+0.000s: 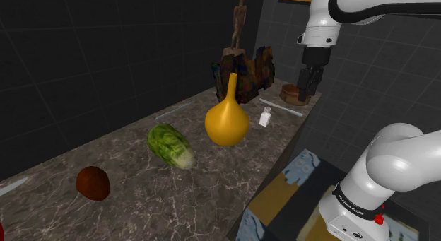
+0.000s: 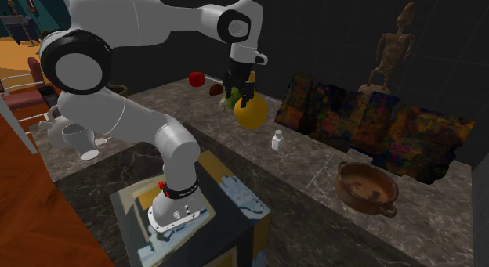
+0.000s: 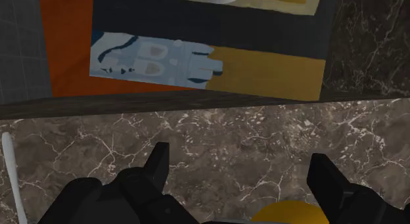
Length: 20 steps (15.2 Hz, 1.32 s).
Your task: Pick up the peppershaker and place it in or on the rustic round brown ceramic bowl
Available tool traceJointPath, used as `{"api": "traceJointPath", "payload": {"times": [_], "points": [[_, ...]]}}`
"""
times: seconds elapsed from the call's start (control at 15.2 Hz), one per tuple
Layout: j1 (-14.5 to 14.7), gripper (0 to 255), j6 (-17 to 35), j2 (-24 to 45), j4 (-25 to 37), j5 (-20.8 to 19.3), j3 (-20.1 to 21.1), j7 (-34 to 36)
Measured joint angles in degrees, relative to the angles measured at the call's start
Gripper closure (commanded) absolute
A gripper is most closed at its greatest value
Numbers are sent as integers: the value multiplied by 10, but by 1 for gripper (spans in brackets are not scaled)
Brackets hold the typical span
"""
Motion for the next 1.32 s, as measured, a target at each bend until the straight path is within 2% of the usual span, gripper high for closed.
{"api": "traceJointPath", "payload": {"times": [0.13,0.33,0.92,1.32], "points": [[-1,0,9,10,1,-2,-1,-1],[-5,0,53,52,-3,-9,-1,0],[-28,0,200,241,35,-42,-19,-7],[-40,0,270,372,96,-59,-29,-5]]}}
